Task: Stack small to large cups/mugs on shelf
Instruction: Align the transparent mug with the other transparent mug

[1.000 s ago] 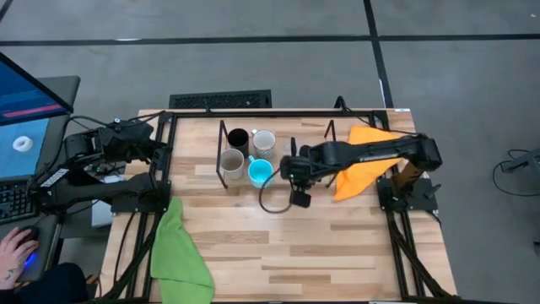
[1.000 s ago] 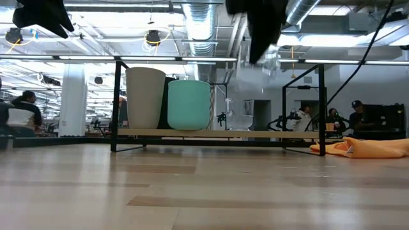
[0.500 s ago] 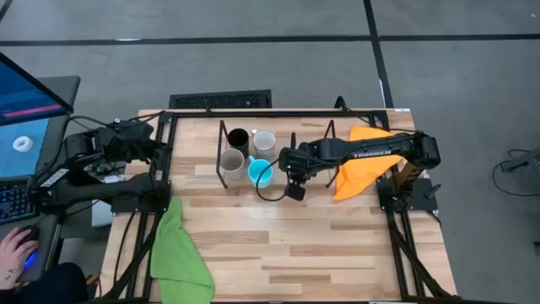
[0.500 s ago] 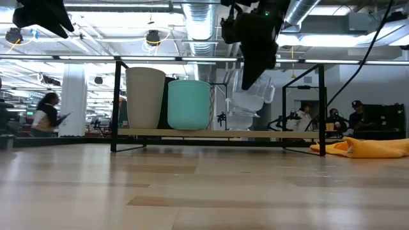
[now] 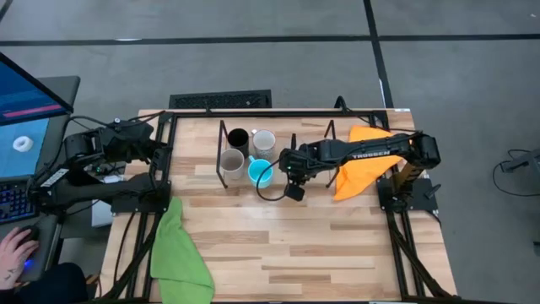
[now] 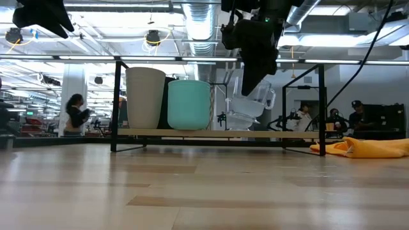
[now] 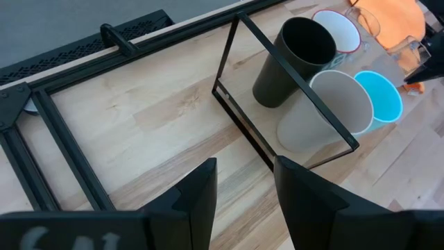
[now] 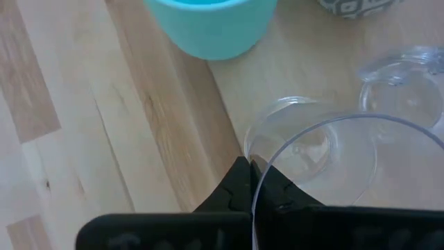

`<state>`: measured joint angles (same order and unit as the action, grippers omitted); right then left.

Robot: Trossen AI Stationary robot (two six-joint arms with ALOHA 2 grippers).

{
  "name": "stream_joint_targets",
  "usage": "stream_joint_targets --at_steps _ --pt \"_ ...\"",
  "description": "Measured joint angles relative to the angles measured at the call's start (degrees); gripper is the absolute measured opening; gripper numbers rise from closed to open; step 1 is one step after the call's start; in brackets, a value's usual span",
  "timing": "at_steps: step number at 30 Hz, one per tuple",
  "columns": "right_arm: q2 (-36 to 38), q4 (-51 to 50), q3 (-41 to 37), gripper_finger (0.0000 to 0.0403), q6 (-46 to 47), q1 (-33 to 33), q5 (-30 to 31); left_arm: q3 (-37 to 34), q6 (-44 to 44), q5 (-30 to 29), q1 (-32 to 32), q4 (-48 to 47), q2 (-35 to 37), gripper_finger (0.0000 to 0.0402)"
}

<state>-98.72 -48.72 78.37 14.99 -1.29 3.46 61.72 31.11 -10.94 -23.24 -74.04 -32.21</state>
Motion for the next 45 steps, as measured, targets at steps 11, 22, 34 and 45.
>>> stream_joint_targets --at_steps 11,22,34,45 --pt "0.0 1.22 0.0 0.0018 0.03 -0.01 -0.6 0.0 0.0 0.0 0.01 0.0 0.0 0.0135" --pt "0.0 1.41 0.0 0.0019 0.04 -0.37 -0.43 0.02 0.02 0.04 0.01 0.0 0.0 0.0135" --pt "0.0 2.06 0.02 0.0019 0.04 -0.47 -0.32 0.0 0.02 0.17 0.01 0.0 0.0 0.0135" --pt "0.0 2.54 0.02 0.0019 0.06 -0.5 1.29 0.0 0.02 0.19 -0.01 0.0 0.0 0.0135"
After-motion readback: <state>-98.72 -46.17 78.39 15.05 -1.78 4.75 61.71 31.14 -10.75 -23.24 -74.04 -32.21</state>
